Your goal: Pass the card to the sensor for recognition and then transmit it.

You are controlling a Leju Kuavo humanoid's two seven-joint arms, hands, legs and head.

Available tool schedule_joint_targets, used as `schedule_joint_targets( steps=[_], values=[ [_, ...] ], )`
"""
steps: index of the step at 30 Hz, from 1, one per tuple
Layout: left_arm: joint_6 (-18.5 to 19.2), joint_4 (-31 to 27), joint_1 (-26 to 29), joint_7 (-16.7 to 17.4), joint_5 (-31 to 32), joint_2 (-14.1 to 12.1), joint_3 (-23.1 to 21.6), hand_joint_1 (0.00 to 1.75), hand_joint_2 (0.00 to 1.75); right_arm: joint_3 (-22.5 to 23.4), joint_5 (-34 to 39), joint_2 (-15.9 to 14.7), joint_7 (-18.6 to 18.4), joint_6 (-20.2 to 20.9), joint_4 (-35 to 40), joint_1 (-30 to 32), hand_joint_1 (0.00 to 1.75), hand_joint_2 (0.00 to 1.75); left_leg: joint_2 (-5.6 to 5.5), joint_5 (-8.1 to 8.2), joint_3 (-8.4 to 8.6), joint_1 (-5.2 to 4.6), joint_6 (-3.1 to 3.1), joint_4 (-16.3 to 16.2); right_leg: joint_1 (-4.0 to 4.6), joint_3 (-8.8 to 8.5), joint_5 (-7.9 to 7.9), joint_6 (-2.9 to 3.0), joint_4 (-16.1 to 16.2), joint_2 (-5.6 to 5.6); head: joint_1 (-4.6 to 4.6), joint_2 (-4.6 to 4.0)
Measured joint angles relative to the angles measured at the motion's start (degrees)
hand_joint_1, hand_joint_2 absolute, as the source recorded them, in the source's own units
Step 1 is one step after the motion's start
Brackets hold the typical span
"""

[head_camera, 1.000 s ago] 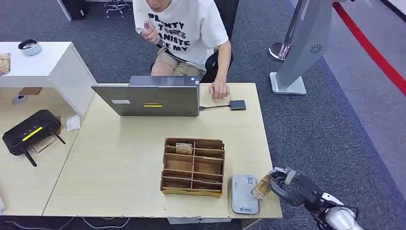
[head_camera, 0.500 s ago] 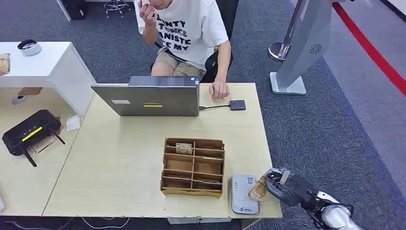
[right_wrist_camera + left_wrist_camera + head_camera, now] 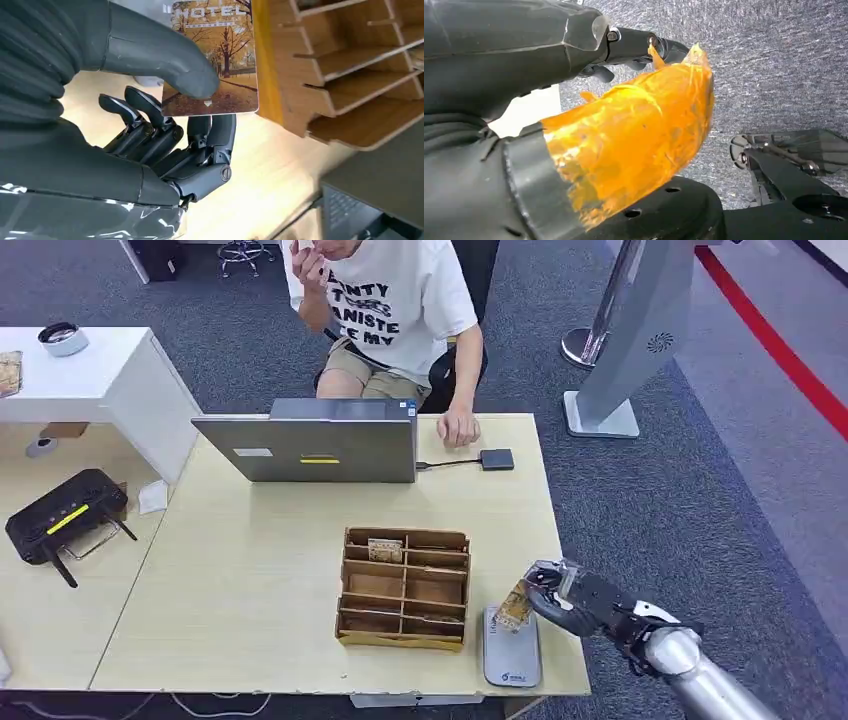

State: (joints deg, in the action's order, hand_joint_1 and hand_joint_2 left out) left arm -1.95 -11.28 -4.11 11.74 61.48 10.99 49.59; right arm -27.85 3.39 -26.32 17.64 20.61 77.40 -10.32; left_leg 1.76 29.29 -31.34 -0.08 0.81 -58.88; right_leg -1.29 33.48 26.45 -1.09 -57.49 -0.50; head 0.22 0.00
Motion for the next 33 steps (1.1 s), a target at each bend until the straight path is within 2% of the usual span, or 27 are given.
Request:
schedule_joint_targets(
  steps=[8, 18, 33],
  values=[
    [0.1, 0.0, 0.0, -0.2, 0.3, 0.0, 0.0, 0.0, 0.0, -3.5, 0.1, 0.0, -0.5, 0.1, 0.4, -4.5, 1.75, 1.75, 0.0, 0.0, -0.01, 0.01, 0.0, 0.0, 0.0, 0.0, 0.0, 0.0, 0.0, 0.0, 0.0, 0.0],
    [0.1, 0.0, 0.0, -0.2, 0.4, 0.2, 0.0, 0.0, 0.0, -11.7, -4.2, -1.1, -4.2, -2.7, -1.1, -11.7, 1.75, 1.75, 0.0, -0.03, 0.01, 0.0, 0.04, 0.0, 0.0, 0.0, -0.01, -0.01, 0.0, 0.0, -0.02, 0.0],
    [0.4, 0.0, 0.0, -0.2, 0.4, 0.2, 0.0, 0.0, 0.0, -17.2, -6.4, -3.4, -5.2, -3.5, -1.4, -12.9, 1.75, 1.75, 0.0, -0.02, 0.01, 0.0, 0.04, 0.0, 0.0, 0.0, -0.01, -0.01, 0.0, 0.0, -0.02, 0.0]
  ],
)
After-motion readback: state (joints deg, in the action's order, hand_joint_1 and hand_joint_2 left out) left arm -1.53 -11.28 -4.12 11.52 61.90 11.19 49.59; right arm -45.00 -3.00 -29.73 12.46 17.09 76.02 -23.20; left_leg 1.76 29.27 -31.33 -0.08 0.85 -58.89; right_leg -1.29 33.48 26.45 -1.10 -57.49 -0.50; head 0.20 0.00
